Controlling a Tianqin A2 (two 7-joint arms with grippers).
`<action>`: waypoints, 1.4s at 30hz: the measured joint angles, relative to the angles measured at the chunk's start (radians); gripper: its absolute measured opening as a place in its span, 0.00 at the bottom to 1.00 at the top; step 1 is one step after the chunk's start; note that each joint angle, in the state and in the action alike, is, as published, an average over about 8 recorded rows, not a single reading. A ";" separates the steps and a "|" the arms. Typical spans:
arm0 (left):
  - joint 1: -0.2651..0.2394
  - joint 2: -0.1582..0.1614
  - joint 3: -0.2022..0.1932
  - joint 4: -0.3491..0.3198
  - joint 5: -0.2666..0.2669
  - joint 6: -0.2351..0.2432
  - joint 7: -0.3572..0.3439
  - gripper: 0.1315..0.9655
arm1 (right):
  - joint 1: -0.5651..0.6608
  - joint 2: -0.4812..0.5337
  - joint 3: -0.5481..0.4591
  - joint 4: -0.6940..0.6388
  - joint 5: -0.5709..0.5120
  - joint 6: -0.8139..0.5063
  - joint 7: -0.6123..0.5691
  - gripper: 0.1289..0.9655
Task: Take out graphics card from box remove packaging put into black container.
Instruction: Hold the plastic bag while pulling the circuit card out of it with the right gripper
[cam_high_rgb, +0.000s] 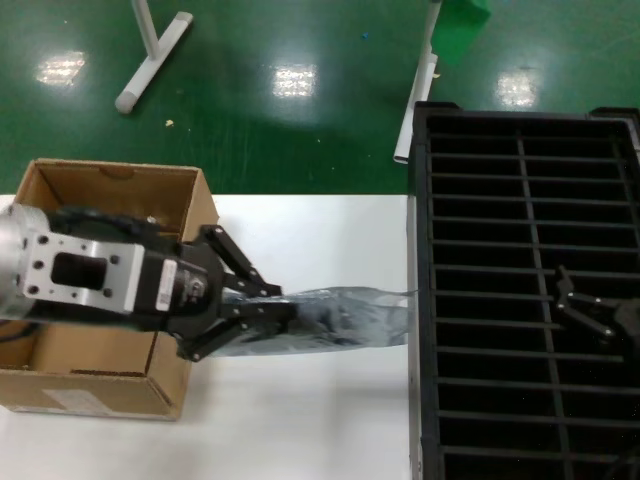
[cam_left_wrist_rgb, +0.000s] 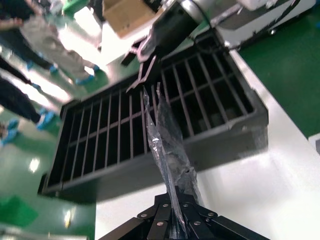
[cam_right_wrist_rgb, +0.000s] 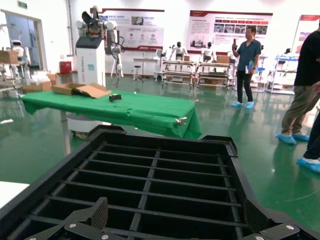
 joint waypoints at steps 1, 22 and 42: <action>0.006 0.005 0.000 0.000 -0.006 -0.003 0.011 0.01 | -0.001 0.002 0.008 0.001 0.007 -0.013 0.001 1.00; 0.108 -0.010 -0.073 0.024 -0.136 -0.052 0.130 0.01 | -0.052 0.141 0.150 -0.084 0.328 -0.777 -0.252 0.81; 0.200 -0.053 -0.103 0.038 -0.242 -0.019 0.143 0.01 | 0.017 0.185 0.033 -0.142 0.375 -0.996 -0.253 0.38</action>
